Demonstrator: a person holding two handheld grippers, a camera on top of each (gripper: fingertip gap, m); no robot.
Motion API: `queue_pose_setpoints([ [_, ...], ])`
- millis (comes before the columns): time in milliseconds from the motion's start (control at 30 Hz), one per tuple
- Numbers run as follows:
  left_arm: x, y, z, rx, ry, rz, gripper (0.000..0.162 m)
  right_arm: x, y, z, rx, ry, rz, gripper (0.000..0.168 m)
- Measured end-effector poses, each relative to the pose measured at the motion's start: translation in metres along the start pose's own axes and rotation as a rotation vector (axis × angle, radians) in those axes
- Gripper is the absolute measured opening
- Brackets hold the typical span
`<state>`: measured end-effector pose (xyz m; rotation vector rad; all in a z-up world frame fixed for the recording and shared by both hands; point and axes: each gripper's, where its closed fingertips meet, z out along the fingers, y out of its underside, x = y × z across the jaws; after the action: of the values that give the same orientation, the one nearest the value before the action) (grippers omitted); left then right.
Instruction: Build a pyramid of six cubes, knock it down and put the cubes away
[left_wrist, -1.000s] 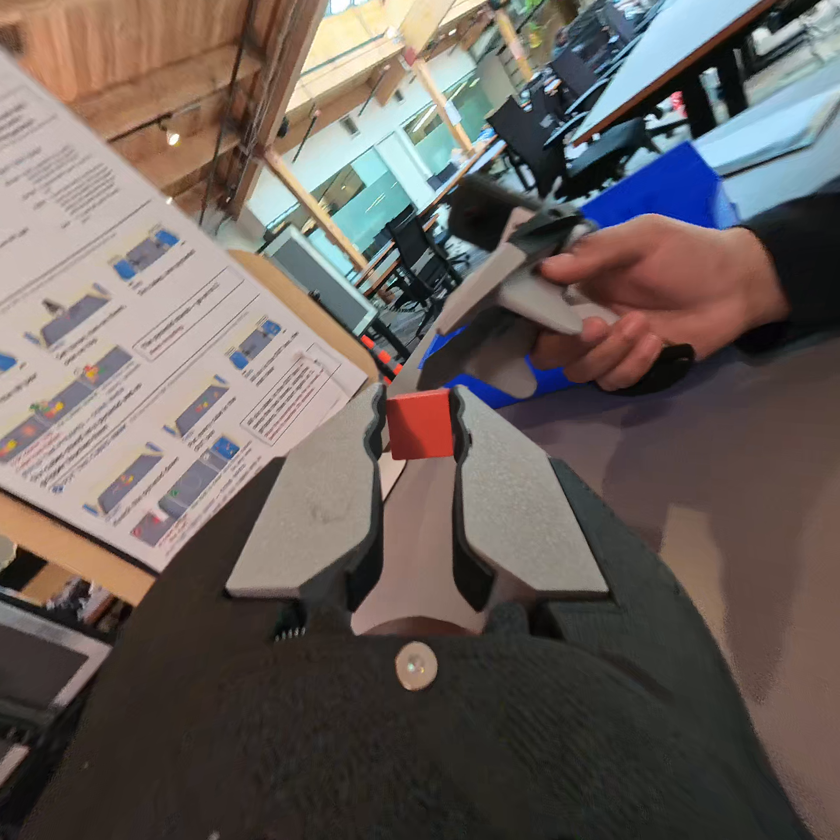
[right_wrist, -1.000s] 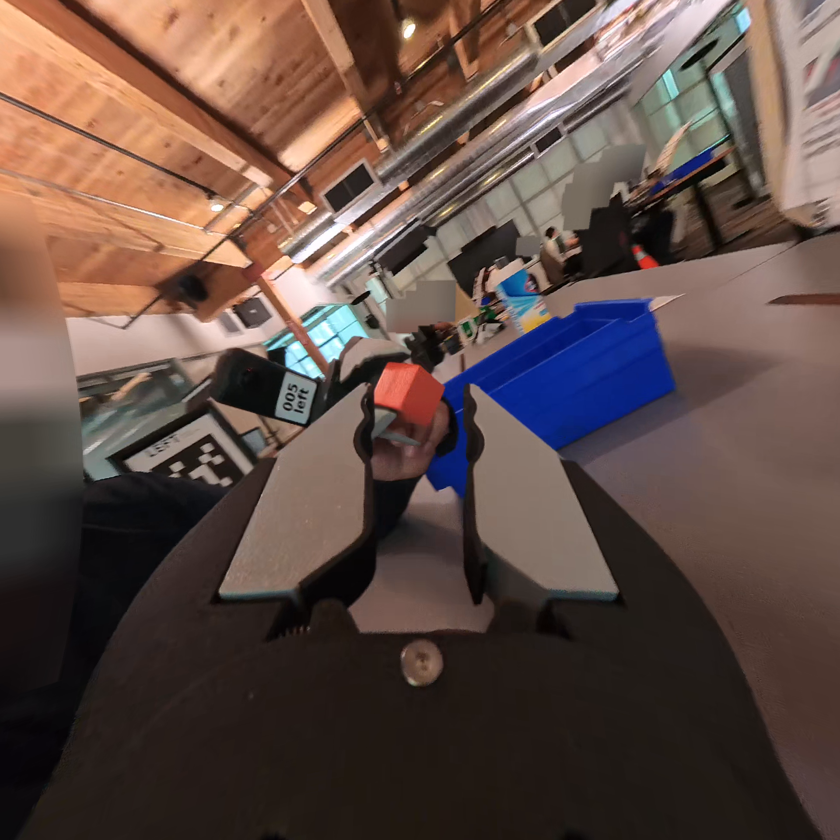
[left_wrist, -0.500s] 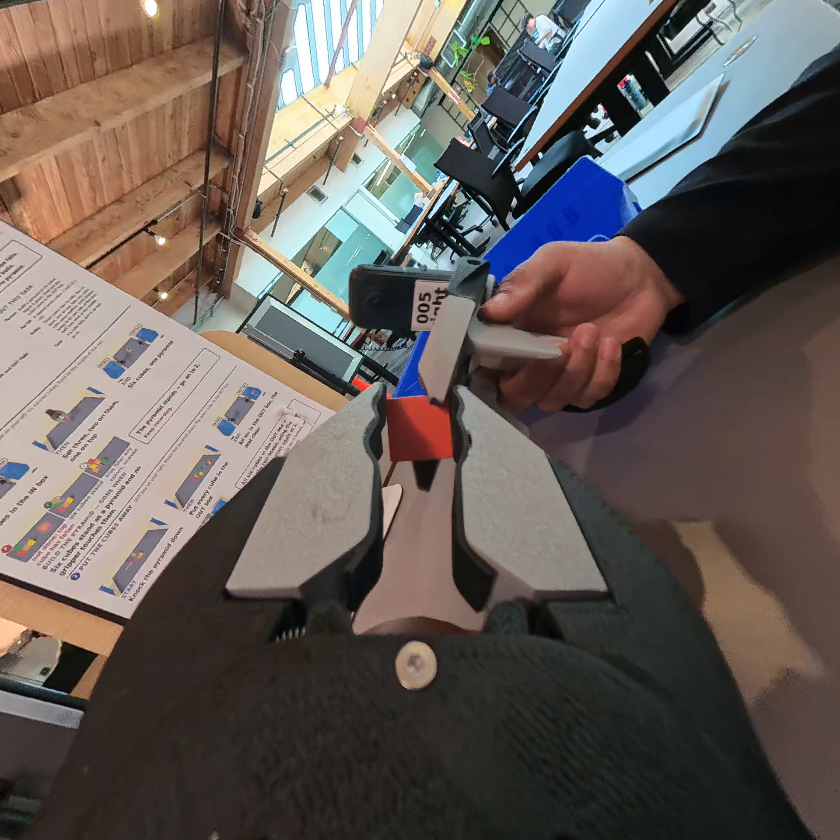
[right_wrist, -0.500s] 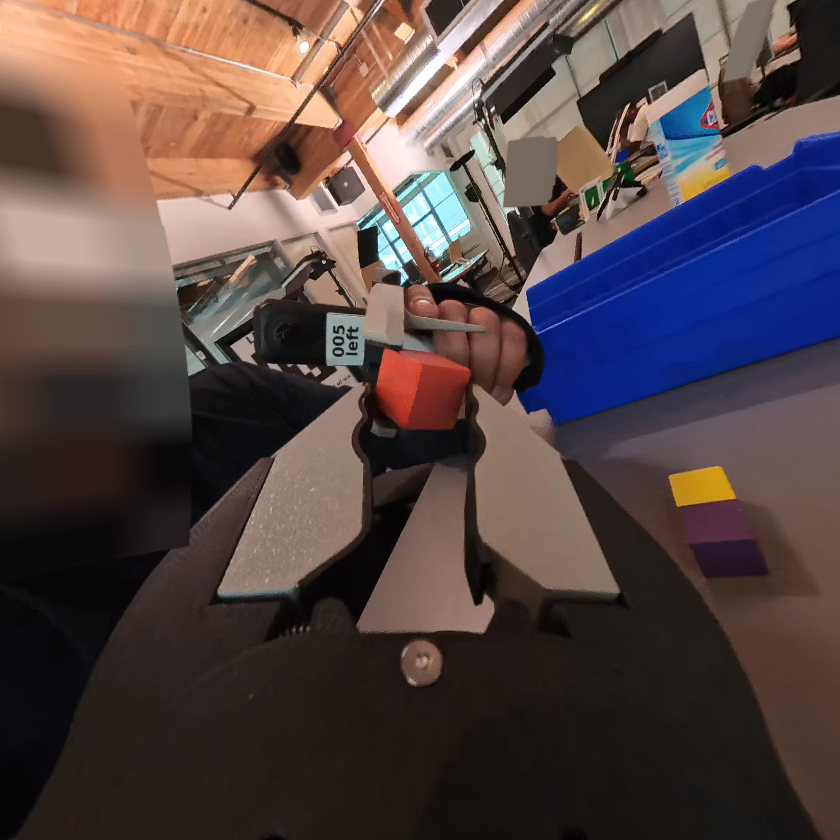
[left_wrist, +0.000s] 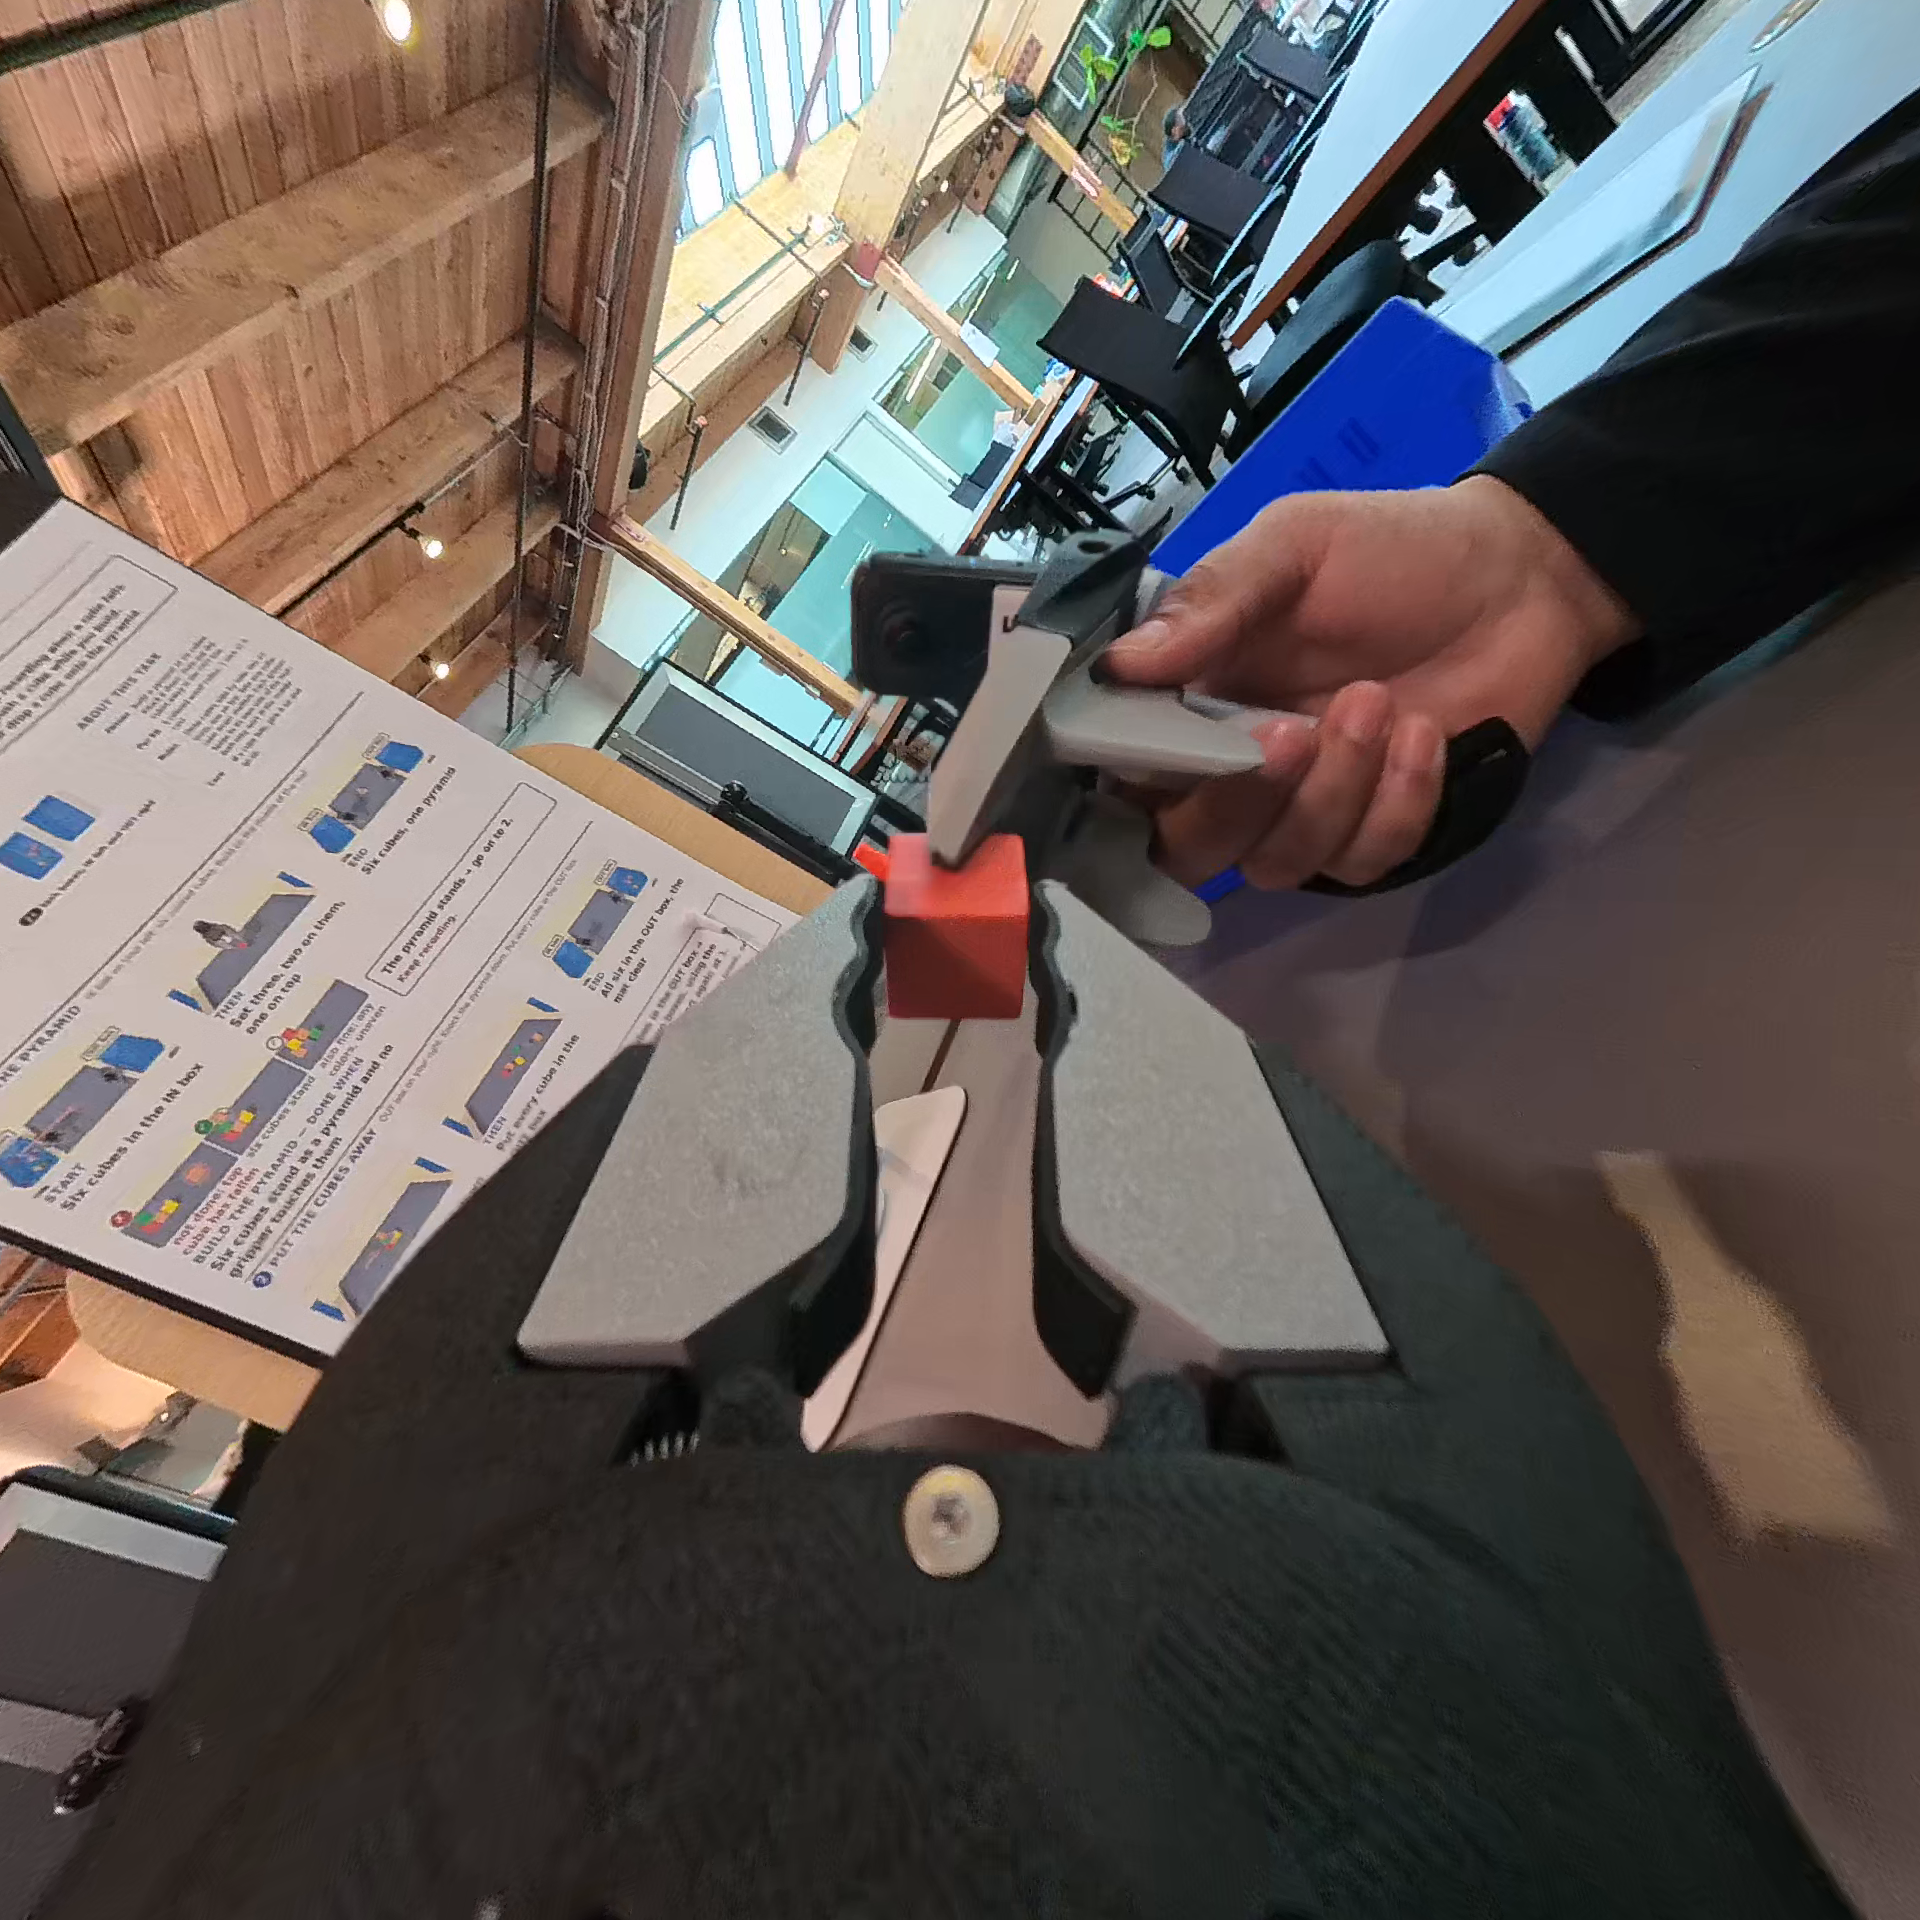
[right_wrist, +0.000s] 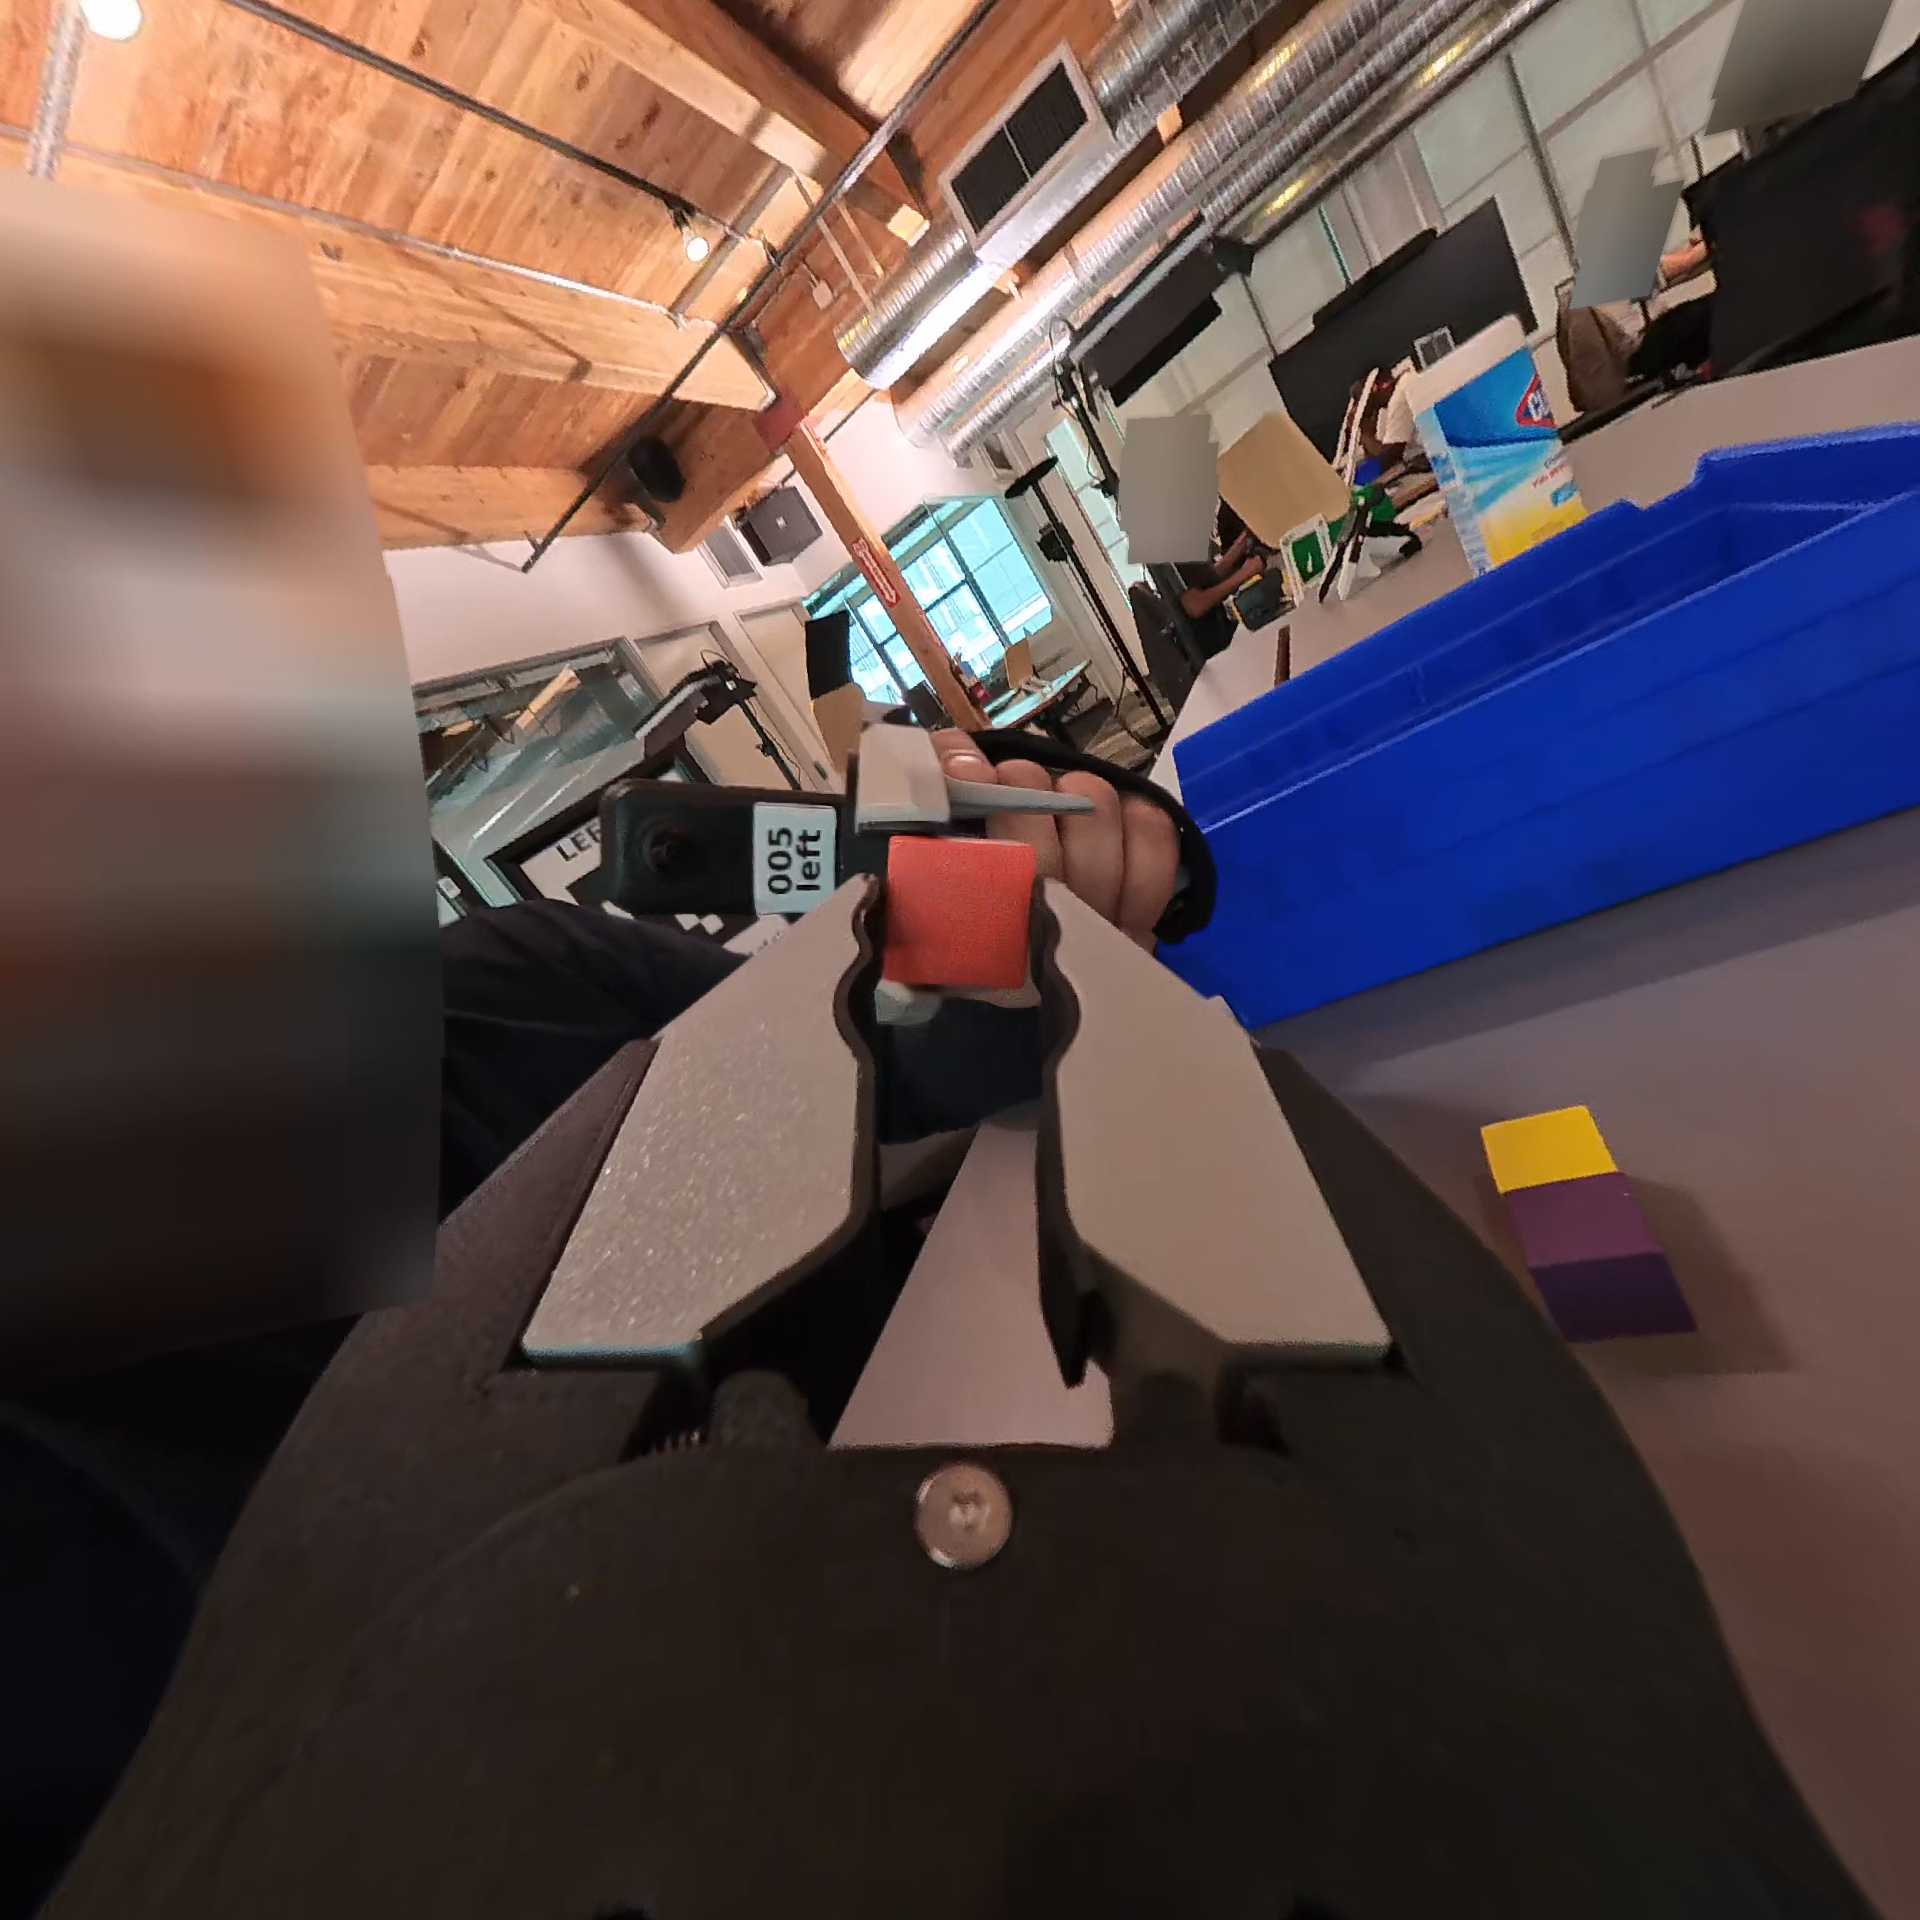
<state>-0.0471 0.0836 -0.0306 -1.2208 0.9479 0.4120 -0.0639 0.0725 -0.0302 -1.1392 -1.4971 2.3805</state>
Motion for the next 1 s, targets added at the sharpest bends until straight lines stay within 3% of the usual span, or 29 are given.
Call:
queue_pose_setpoints([
  [333,0.003,0.006,0.003,-0.019,0.007,0.002,0.025,0.008,0.004,0.001,-0.023,0.057,-0.017,0.026],
  [467,0.004,0.021,0.007,-0.086,0.034,-0.081,0.028,0.023,0.002,-0.003,-0.033,0.195,-0.08,0.025],
  [533,0.005,0.029,0.009,-0.125,0.063,-0.148,0.034,0.044,0.003,-0.011,-0.06,0.352,-0.143,0.025],
  [700,-0.008,0.051,0.011,-0.218,0.081,-0.42,0.053,0.093,0.023,-0.034,-0.263,0.713,-0.295,0.025],
  [867,-0.01,0.108,0.016,-0.479,0.003,-0.661,0.057,0.116,0.055,-0.038,-0.531,0.85,-0.433,0.025],
  [1000,-0.008,0.122,0.015,-0.525,-0.029,-0.702,0.064,0.124,0.072,-0.037,-0.672,0.891,-0.528,0.025],
])
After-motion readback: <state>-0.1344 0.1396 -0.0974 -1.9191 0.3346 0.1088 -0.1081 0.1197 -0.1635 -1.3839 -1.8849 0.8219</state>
